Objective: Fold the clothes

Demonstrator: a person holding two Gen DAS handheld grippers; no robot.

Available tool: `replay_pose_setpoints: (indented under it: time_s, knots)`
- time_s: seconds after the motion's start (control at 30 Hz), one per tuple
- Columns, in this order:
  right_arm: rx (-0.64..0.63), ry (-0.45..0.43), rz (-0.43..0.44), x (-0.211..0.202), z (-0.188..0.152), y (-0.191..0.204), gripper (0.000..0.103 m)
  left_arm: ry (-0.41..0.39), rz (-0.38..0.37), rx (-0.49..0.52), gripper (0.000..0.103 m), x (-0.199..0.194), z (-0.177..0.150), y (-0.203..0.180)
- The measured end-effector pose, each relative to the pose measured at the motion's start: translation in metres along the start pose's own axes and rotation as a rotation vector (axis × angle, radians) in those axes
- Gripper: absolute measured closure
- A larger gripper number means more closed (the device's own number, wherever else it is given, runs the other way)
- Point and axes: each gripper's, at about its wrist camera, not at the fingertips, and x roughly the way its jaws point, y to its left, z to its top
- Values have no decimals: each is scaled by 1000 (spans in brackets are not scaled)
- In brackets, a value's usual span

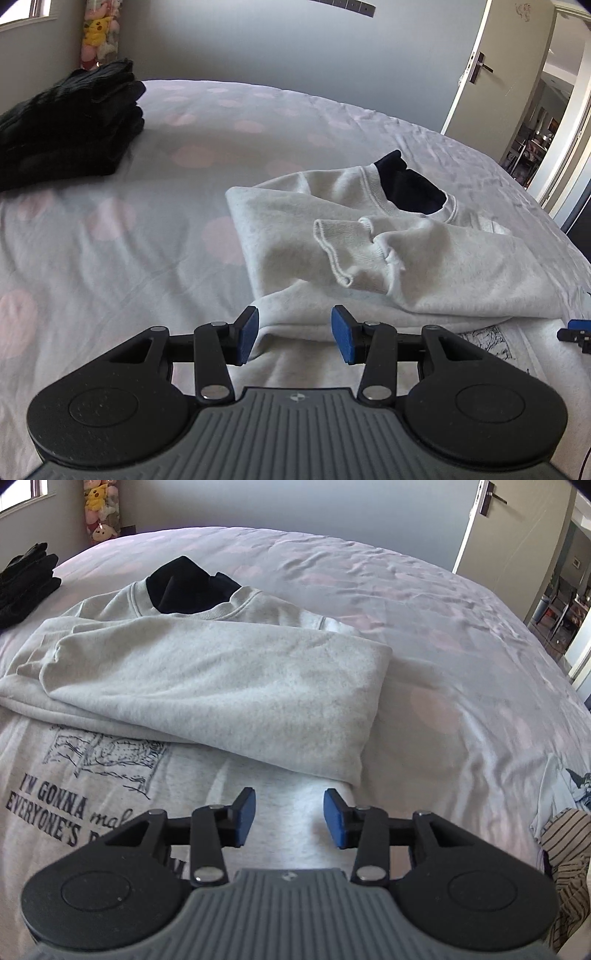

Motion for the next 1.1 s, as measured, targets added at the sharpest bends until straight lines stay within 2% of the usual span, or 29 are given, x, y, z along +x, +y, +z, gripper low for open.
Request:
replay_pose_setpoints:
  time_s: [0.2,0.37,0.43,0.53,0.6,0.63,0.67,0.8,0.9,1.0,1.1]
  knots:
    - [-56,-55,-38,3,-20,-20,57,96,-72,-70,51,55,27,-17]
    - [-27,-105,-22,6,-20,-39,57,123,-126,-173,52,79,37,-20]
    - [-18,-103,-17,10,-19,-43,57,136,-126,-210,53,87,39,-21]
    - [-5,-109,-5,12,-20,-46,57,161,-114,-240,61,97,39,-23]
    - [4,-116,3,11,-22,-47,57,166,-110,-237,73,99,38,-26]
    - [7,-119,6,10,-23,-48,57,156,-95,-228,83,98,38,-28]
    - [9,-123,9,8,-24,-48,57,140,-86,-218,97,95,40,-29]
    - [28,-151,-3,-1,-29,-56,57,53,-97,-160,98,72,52,-40]
    - [82,-163,-16,-7,-30,-69,57,-29,-141,-100,98,43,75,-55]
    - [126,-141,-33,-1,-30,-81,58,-99,-126,-69,98,18,98,-60]
    - [155,-114,5,9,-32,-86,58,-124,-68,-65,98,6,114,-53]
